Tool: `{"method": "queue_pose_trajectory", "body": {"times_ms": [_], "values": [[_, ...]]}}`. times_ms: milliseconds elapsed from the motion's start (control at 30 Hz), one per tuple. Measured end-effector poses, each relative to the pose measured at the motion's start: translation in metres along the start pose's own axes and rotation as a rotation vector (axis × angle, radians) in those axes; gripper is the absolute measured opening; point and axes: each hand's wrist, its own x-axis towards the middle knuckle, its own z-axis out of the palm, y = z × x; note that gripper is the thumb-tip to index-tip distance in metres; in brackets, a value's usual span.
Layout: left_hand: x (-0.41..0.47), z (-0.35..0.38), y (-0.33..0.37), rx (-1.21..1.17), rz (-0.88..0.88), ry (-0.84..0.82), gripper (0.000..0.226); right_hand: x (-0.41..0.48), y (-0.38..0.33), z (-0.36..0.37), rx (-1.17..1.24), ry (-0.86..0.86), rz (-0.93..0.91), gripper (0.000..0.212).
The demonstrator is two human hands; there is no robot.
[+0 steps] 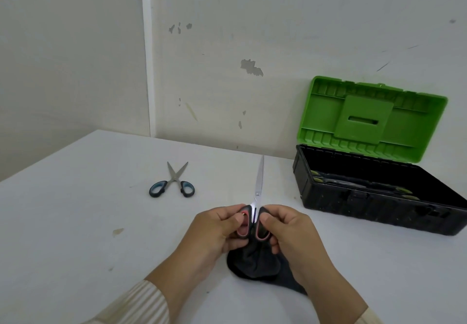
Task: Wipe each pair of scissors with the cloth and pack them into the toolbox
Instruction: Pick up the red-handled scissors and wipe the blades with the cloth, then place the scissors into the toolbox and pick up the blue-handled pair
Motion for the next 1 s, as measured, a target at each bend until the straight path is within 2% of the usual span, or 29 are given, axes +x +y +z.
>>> {"method": "queue_pose_trajectory", "body": {"times_ms": [133, 200, 300, 400, 600, 733, 867, 1000], "values": [[0.0, 0.002, 0.0, -0.011, 0.015, 0.018, 0.022, 0.002, 0.001, -0.001, -0.008, -0.011, 0.016, 0.013], [0.001, 0.002, -0.001, -0.009, 0.026, 0.037, 0.021, 0.004, 0.0, -0.005, -0.045, 0.043, -0.013, 0.011], [0.002, 0.003, -0.004, 0.013, 0.046, 0.055, 0.021, 0.009, 0.001, -0.012, -0.219, 0.214, -0.148, 0.015], [-0.004, 0.01, -0.006, 0.087, 0.116, 0.034, 0.023, 0.006, -0.002, -0.009, -0.372, 0.217, -0.208, 0.02], [-0.014, 0.035, -0.012, 0.372, 0.282, 0.055, 0.027, 0.001, -0.012, -0.022, -0.232, 0.205, -0.158, 0.013], [-0.008, 0.078, -0.011, 0.602, 0.304, 0.017, 0.042, 0.003, -0.015, -0.056, -0.293, 0.275, -0.156, 0.017], [0.006, 0.135, -0.022, 0.843, 0.241, -0.136, 0.06, 0.008, -0.008, -0.117, -0.459, 0.375, -0.115, 0.013], [0.024, 0.181, -0.043, 1.268, 0.141, -0.372, 0.065, 0.016, -0.008, -0.184, -0.648, 0.457, -0.089, 0.015]]}}
